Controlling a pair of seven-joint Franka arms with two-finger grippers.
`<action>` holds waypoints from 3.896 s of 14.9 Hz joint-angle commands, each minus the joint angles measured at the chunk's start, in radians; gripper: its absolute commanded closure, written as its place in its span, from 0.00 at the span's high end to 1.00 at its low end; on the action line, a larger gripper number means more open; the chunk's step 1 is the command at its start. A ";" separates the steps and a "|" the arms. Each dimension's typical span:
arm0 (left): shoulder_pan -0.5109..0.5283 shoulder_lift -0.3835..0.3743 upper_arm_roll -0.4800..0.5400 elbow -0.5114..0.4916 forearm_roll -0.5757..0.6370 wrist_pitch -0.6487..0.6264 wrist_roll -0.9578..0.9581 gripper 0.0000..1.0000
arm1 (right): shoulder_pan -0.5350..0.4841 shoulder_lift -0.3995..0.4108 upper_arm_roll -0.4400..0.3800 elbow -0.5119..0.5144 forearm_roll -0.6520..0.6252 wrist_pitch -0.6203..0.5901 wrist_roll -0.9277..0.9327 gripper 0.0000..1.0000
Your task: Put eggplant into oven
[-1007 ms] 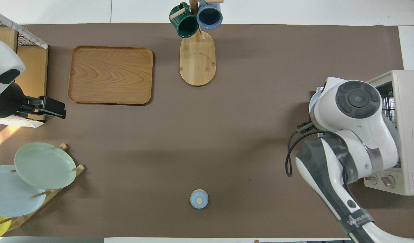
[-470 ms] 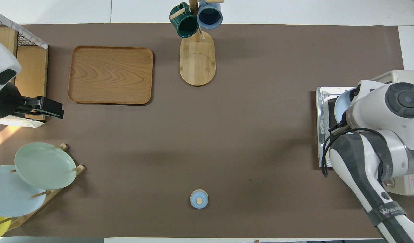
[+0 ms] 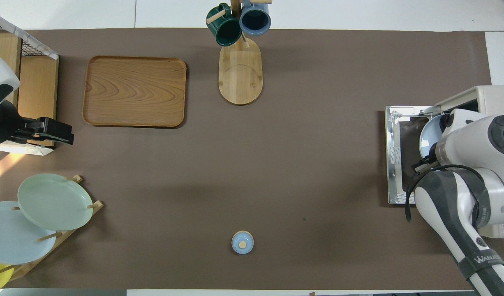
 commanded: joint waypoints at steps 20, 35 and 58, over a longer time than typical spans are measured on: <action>0.015 -0.015 -0.010 -0.016 0.022 -0.004 0.004 1.00 | 0.091 0.174 0.030 0.006 -0.003 0.163 0.388 0.00; 0.015 -0.016 -0.010 -0.016 0.022 -0.004 0.004 1.00 | 0.095 0.203 0.031 0.000 0.075 0.214 0.414 0.00; 0.015 -0.016 -0.010 -0.016 0.022 -0.004 0.004 1.00 | 0.105 0.209 0.031 0.185 -0.214 -0.085 0.279 0.00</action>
